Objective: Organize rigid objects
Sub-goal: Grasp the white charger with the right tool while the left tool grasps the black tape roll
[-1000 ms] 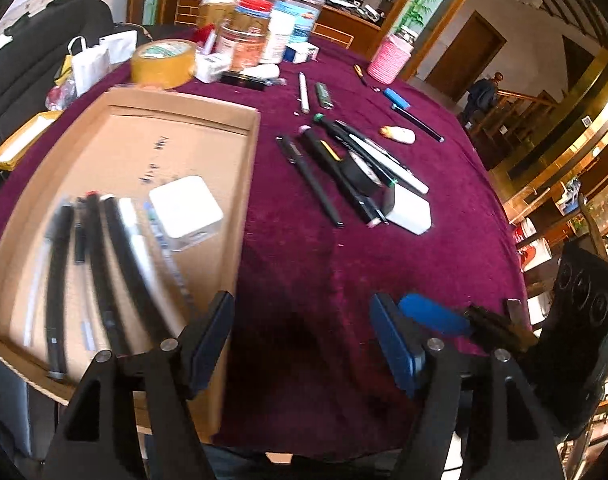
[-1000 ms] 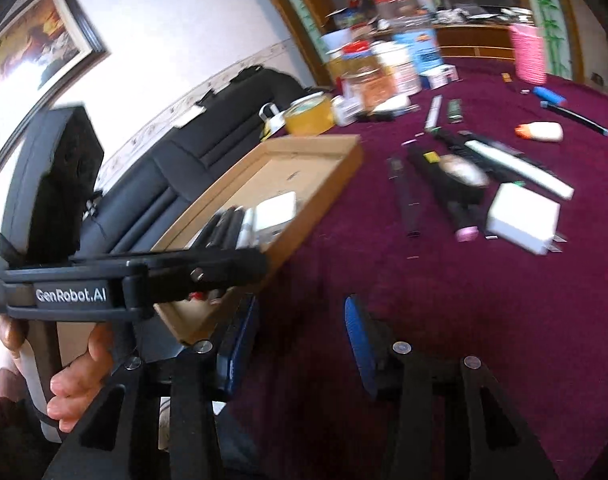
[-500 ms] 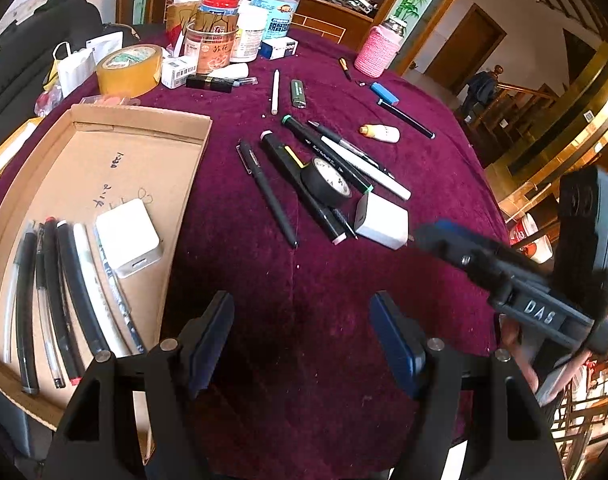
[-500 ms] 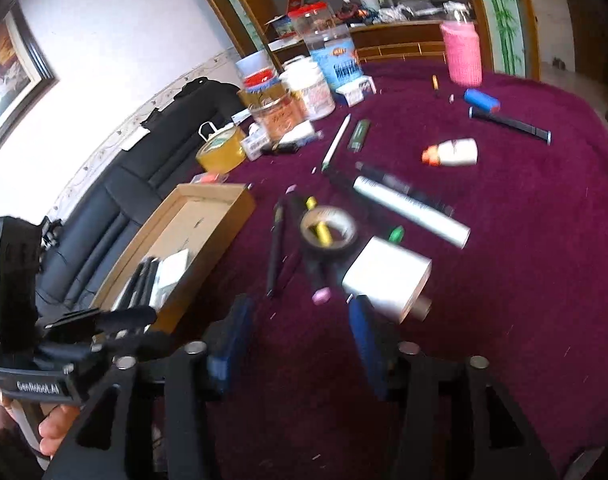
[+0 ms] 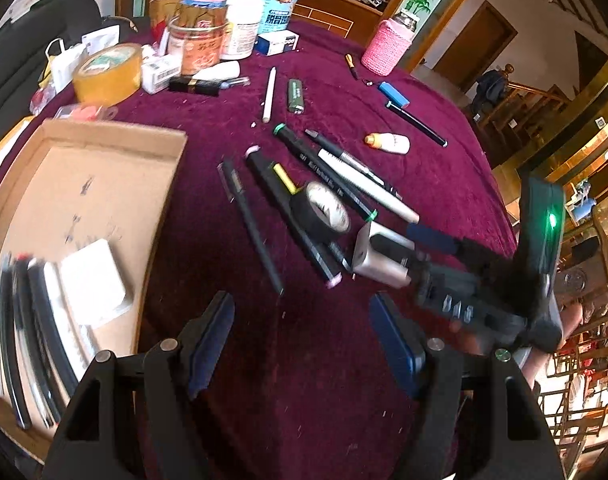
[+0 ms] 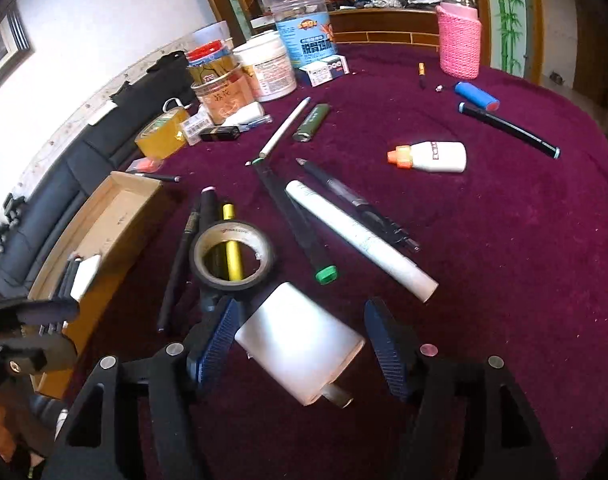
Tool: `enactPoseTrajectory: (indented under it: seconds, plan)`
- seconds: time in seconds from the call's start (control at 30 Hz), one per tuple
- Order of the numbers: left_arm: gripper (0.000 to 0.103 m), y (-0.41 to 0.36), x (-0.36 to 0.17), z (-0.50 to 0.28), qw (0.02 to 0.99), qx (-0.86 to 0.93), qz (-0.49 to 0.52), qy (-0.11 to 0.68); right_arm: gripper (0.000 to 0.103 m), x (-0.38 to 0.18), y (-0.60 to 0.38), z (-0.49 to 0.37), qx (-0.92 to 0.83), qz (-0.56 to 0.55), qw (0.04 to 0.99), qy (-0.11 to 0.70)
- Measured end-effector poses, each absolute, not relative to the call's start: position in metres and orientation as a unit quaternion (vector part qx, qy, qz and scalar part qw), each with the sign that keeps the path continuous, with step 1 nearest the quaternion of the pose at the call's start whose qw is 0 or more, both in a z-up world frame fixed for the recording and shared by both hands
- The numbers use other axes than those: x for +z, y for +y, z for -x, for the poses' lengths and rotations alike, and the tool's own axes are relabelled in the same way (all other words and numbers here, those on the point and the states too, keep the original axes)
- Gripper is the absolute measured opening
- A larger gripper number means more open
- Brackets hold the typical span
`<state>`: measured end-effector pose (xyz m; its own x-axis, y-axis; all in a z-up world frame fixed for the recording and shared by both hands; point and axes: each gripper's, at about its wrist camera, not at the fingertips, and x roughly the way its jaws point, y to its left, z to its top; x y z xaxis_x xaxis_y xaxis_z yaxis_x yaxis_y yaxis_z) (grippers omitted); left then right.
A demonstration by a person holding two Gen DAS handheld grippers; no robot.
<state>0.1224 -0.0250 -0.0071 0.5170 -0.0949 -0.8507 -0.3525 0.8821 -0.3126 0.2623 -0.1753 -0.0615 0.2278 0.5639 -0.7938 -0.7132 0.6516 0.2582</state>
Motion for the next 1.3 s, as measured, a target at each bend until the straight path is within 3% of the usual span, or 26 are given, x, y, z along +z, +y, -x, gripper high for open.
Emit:
enactPoseTrajectory:
  seconds: [0.3,0.37,0.53,0.67,0.73,0.87,0.97,1.07,1.17,1.3]
  plan:
    - [0.066,-0.024,-0.013,-0.184,0.832,0.091,0.199,0.509,0.072,-0.063,-0.167,-0.234,0.463,0.156,0.746,0.452]
    - [0.054,-0.024,-0.019,-0.196,0.828,0.099,0.192,0.518,0.072,-0.063,-0.169,-0.229,0.469,0.161,0.741,0.453]
    - [0.044,-0.022,-0.034,-0.217,0.816,0.114,0.183,0.536,0.069,-0.062,-0.174,-0.232,0.474,0.139,0.735,0.464]
    - [0.020,-0.023,-0.049,-0.228,0.807,0.121,0.171,0.552,0.061,-0.063,-0.178,-0.240,0.468,0.102,0.733,0.483]
    - [0.019,-0.026,-0.050,-0.229,0.812,0.127,0.158,0.547,0.053,-0.063,-0.179,-0.245,0.462,0.084,0.734,0.492]
    - [0.011,-0.030,-0.049,-0.227,0.817,0.128,0.140,0.544,0.051,-0.066,-0.175,-0.245,0.454,0.075,0.738,0.494]
    - [0.009,-0.027,-0.047,-0.220,0.819,0.129,0.147,0.539,0.054,-0.067,-0.169,-0.241,0.449,0.097,0.744,0.485]
    - [0.008,-0.023,-0.043,-0.215,0.821,0.127,0.157,0.533,0.065,-0.068,-0.164,-0.232,0.460,0.118,0.742,0.473]
    - [0.008,-0.018,-0.034,-0.202,0.823,0.119,0.175,0.527,0.066,-0.072,-0.156,-0.226,0.452,0.143,0.750,0.461]
    - [0.009,-0.008,-0.020,-0.178,0.826,0.124,0.193,0.515,0.052,-0.082,-0.150,-0.229,0.427,0.161,0.755,0.470]
